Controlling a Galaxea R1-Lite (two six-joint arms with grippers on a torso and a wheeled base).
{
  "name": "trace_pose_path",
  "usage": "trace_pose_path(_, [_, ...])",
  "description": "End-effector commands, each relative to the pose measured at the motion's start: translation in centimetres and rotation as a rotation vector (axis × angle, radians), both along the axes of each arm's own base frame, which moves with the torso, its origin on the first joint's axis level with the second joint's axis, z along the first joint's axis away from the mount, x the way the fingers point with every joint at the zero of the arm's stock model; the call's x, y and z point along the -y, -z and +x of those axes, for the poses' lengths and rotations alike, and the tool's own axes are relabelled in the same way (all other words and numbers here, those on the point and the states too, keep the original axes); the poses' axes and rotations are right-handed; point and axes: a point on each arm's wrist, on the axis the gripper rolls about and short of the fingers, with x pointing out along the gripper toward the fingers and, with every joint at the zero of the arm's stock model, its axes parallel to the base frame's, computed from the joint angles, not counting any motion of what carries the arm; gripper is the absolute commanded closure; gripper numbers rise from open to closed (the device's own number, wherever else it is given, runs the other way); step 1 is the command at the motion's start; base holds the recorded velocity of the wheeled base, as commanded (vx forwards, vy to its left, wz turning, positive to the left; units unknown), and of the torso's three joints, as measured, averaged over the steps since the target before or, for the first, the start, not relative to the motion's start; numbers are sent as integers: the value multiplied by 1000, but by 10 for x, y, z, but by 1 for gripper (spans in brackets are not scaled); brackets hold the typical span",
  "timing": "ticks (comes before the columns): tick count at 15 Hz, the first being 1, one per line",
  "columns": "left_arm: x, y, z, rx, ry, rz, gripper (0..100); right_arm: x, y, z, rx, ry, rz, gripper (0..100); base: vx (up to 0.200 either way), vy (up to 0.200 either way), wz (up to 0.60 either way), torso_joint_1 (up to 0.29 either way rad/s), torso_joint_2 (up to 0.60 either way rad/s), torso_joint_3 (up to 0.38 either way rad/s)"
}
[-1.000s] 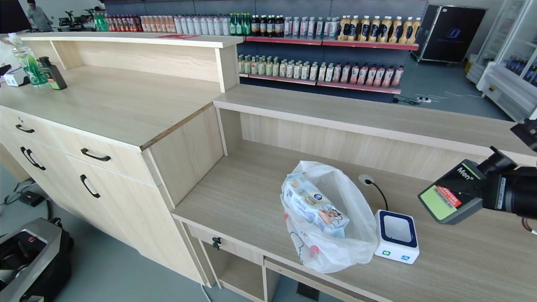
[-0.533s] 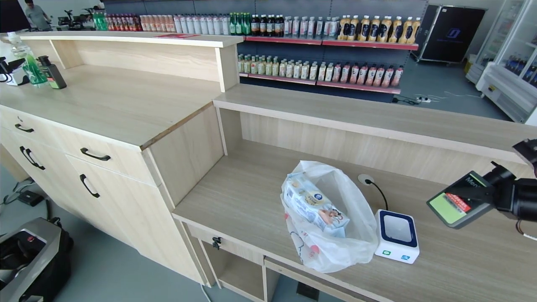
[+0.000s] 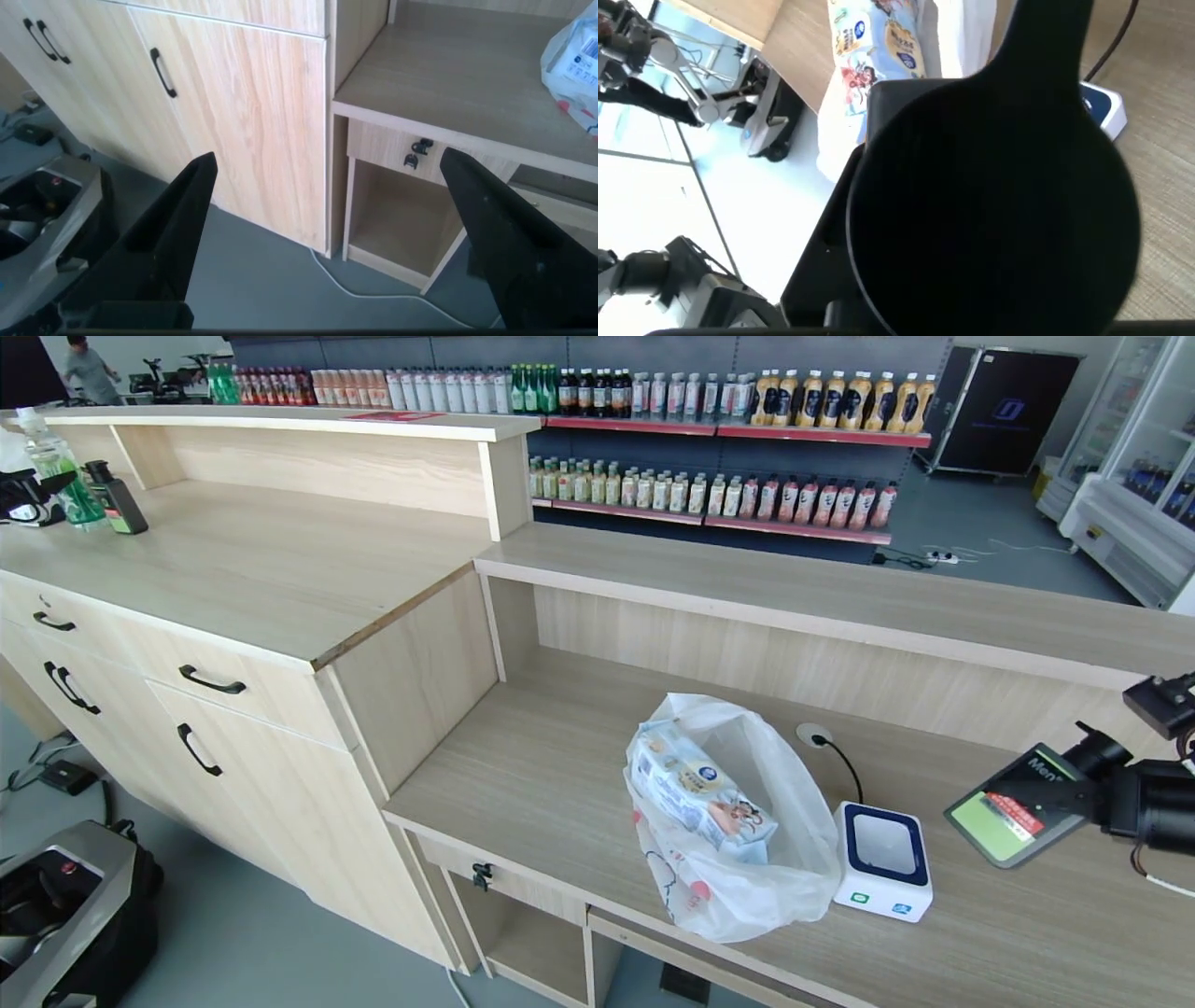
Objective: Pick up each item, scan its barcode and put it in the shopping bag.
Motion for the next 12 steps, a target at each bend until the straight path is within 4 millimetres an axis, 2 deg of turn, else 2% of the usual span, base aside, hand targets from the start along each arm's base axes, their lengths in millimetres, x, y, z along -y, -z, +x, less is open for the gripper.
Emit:
trace_pose_path(1, [0, 0, 0, 0, 0, 0, 0, 3, 18, 5, -39, -17, 0, 100, 0, 0, 0, 0, 0, 0])
trace_pose_path(3, [0, 0, 0, 0, -1, 0, 0, 5, 31, 9, -37, -46, -29, 100, 0, 0, 0, 0, 0, 0])
trace_pose_path(8, [0, 0, 0, 0, 0, 0, 0, 3, 40, 13, -27, -90, -47, 100, 0, 0, 0, 0, 0, 0])
trace_pose_path(12, [0, 0, 0, 0, 0, 0, 0, -3, 46, 25, -6, -154, -53, 100, 0, 0, 0, 0, 0, 0])
